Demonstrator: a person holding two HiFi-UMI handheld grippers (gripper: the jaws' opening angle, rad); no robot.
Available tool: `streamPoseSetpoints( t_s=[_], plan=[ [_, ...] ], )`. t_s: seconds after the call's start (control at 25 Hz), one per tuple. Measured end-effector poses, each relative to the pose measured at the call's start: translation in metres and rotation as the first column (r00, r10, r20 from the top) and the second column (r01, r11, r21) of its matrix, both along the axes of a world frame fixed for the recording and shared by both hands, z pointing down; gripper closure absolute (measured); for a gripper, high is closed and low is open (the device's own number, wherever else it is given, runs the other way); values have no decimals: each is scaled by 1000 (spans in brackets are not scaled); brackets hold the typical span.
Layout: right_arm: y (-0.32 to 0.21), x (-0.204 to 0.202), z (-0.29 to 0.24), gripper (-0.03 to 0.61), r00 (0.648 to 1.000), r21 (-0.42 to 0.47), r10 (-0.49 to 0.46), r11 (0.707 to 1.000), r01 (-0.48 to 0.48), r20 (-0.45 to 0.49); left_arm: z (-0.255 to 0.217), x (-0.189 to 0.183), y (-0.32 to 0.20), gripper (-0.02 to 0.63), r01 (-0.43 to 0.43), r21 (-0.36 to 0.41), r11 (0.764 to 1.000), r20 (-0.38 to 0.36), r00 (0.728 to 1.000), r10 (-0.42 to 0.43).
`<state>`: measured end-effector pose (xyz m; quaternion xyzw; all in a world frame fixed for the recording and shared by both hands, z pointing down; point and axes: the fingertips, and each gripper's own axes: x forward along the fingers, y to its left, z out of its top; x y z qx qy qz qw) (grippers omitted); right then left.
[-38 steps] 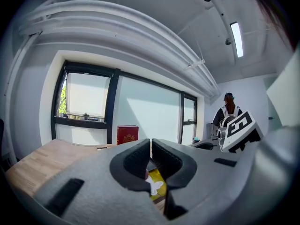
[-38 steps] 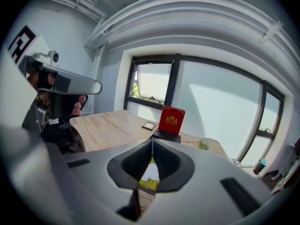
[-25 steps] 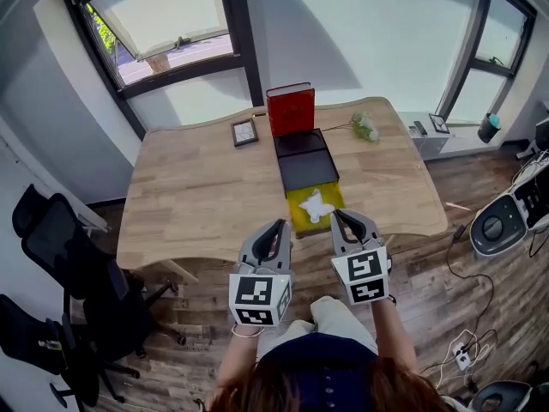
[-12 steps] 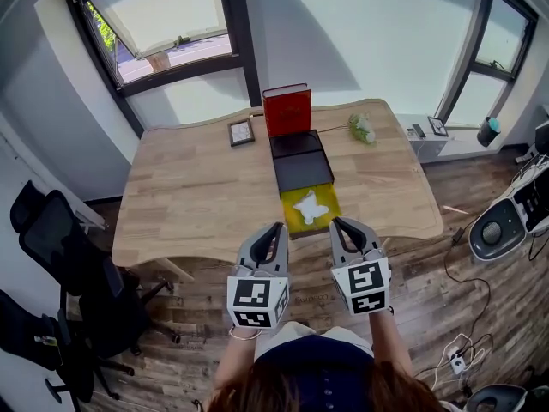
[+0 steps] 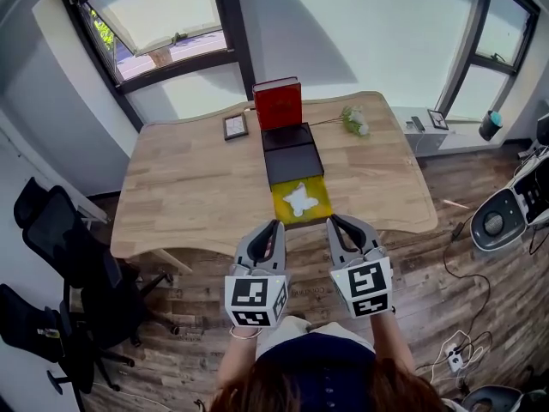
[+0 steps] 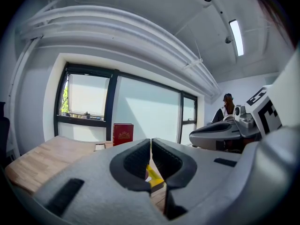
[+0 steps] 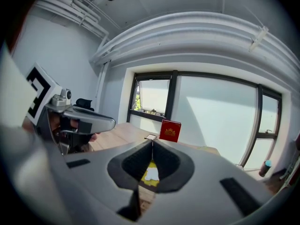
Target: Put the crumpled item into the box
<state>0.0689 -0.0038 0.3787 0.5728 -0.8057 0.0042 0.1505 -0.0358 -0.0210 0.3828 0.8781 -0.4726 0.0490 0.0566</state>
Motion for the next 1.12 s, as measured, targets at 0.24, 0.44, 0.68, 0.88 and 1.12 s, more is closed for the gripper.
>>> streamPoseSetpoints(
  t_s=[0.24,0.44,0.68,0.88,1.12],
  plan=[
    [17,12,0,552,1000,3,-30,1000,30,4,-1,17,17,580,15,5,1000,4,1000,-15],
    [27,20,-2,552,999,7,-49,999,49,14,-2,24,30,580,31,5,1000,9,999,-31],
    [40,24,-1,554,998,1,-55,999,55,39,-2,28,47,580,43,3,999,19,999,-43],
    [48,26,-4,554,996,-2,-58,998,58,62,-3,30,55,580,51,3,999,25,998,-51],
    [56,30,-10,555,994,17,-43,999,41,105,-6,36,64,580,42,6,999,25,999,-42]
  ],
)
